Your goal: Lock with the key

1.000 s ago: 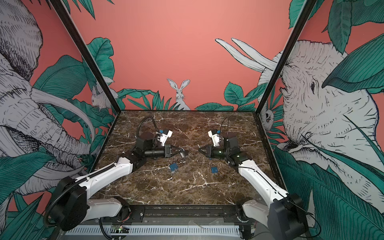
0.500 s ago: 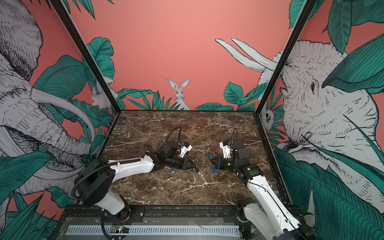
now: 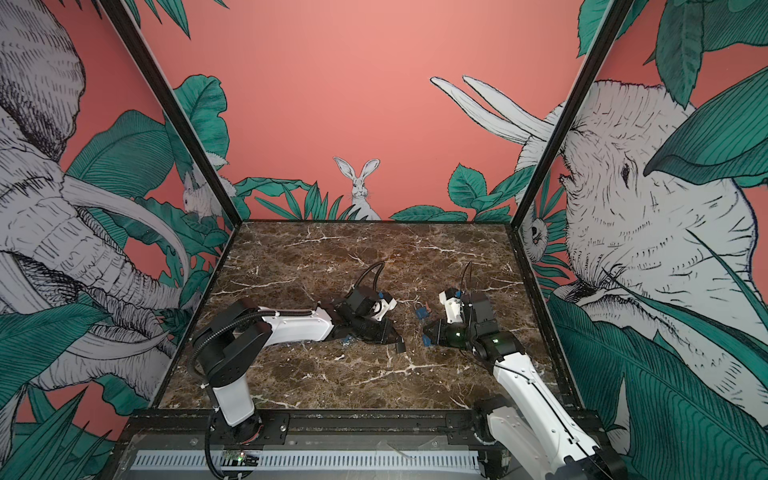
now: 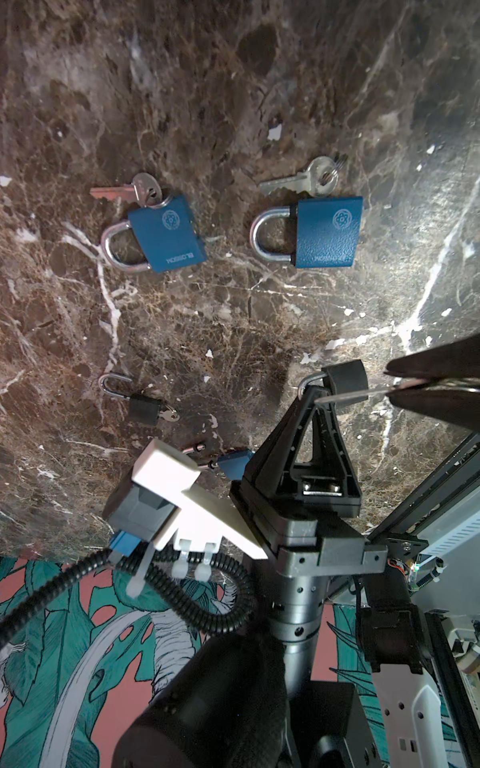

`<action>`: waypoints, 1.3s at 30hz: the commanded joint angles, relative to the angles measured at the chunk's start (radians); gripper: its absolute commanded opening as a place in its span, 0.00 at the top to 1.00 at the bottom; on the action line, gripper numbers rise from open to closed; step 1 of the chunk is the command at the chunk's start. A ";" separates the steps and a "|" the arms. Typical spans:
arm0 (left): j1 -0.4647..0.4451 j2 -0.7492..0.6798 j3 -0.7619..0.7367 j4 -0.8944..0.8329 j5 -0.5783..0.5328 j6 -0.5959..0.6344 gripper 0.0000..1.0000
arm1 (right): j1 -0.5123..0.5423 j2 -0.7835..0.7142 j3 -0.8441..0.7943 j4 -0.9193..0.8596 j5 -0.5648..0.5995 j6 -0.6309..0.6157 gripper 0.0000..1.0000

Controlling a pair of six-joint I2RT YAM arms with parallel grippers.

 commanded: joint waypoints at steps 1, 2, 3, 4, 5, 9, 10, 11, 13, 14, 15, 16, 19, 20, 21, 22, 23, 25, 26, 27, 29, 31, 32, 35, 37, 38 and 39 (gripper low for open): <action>-0.013 0.013 0.024 0.039 -0.002 -0.045 1.00 | -0.003 -0.011 -0.009 0.020 -0.005 -0.002 1.00; -0.016 0.019 0.024 0.040 -0.010 -0.051 1.00 | -0.003 -0.014 -0.014 0.030 -0.008 0.003 1.00; -0.020 0.023 0.025 0.041 -0.016 -0.056 1.00 | -0.003 -0.013 -0.019 0.036 -0.011 0.005 1.00; -0.023 0.030 0.028 0.041 -0.023 -0.063 1.00 | -0.003 -0.014 -0.023 0.045 -0.009 0.008 1.00; -0.026 0.039 0.029 0.040 -0.027 -0.069 1.00 | -0.003 -0.009 -0.029 0.057 -0.008 0.013 1.00; -0.031 0.056 0.014 0.076 -0.029 -0.114 1.00 | -0.002 0.018 -0.040 0.078 -0.020 0.027 1.00; -0.031 0.056 0.013 0.077 -0.033 -0.121 1.00 | -0.001 0.021 -0.041 0.078 -0.019 0.027 1.00; -0.033 0.056 0.009 0.077 -0.036 -0.122 1.00 | 0.000 0.021 -0.041 0.078 -0.015 0.024 1.00; -0.034 0.051 0.005 0.065 -0.051 -0.120 0.99 | 0.000 0.021 -0.043 0.079 -0.001 0.019 1.00; -0.034 0.052 0.004 0.064 -0.055 -0.121 0.98 | 0.001 0.022 -0.045 0.081 0.002 0.018 1.00; -0.034 0.050 0.000 0.061 -0.062 -0.125 0.95 | 0.003 0.024 -0.049 0.086 0.001 0.022 1.00; -0.034 0.050 -0.005 0.064 -0.069 -0.130 0.87 | 0.005 0.027 -0.052 0.088 0.001 0.026 1.00; -0.035 0.045 -0.027 0.085 -0.084 -0.150 0.77 | 0.019 0.033 -0.059 0.091 0.017 0.031 1.00; -0.034 0.043 -0.032 0.087 -0.089 -0.154 0.75 | 0.027 0.035 -0.061 0.088 0.029 0.031 1.00; -0.034 0.042 -0.036 0.091 -0.093 -0.158 0.74 | 0.035 0.036 -0.060 0.086 0.040 0.029 1.00; -0.034 0.038 -0.040 0.090 -0.100 -0.159 0.72 | 0.044 0.038 -0.062 0.085 0.050 0.029 1.00; -0.034 0.031 -0.046 0.092 -0.108 -0.160 0.71 | 0.055 0.039 -0.062 0.082 0.065 0.030 1.00; -0.034 0.015 -0.054 0.090 -0.119 -0.162 0.69 | 0.078 0.040 -0.063 0.082 0.091 0.037 1.00; -0.034 0.007 -0.059 0.084 -0.127 -0.161 0.68 | 0.091 0.044 -0.066 0.084 0.105 0.039 1.00; -0.034 -0.002 -0.064 0.078 -0.135 -0.159 0.68 | 0.103 0.047 -0.068 0.087 0.120 0.044 1.00; -0.034 -0.025 -0.071 0.060 -0.150 -0.148 0.67 | 0.132 0.060 -0.077 0.099 0.146 0.053 1.00; -0.034 -0.048 -0.078 0.040 -0.164 -0.137 0.67 | 0.157 0.077 -0.084 0.114 0.168 0.064 1.00; -0.034 -0.062 -0.082 0.031 -0.172 -0.134 0.67 | 0.167 0.086 -0.087 0.120 0.178 0.073 1.00; -0.032 -0.112 -0.098 0.012 -0.203 -0.118 0.67 | 0.210 0.118 -0.104 0.154 0.213 0.097 1.00; -0.031 -0.155 -0.107 -0.001 -0.237 -0.102 0.67 | 0.232 0.139 -0.115 0.173 0.242 0.115 1.00; -0.030 -0.174 -0.112 -0.008 -0.251 -0.093 0.67 | 0.238 0.148 -0.121 0.185 0.247 0.124 1.00; -0.027 -0.194 -0.117 -0.015 -0.269 -0.086 0.67 | 0.246 0.158 -0.130 0.202 0.251 0.136 1.00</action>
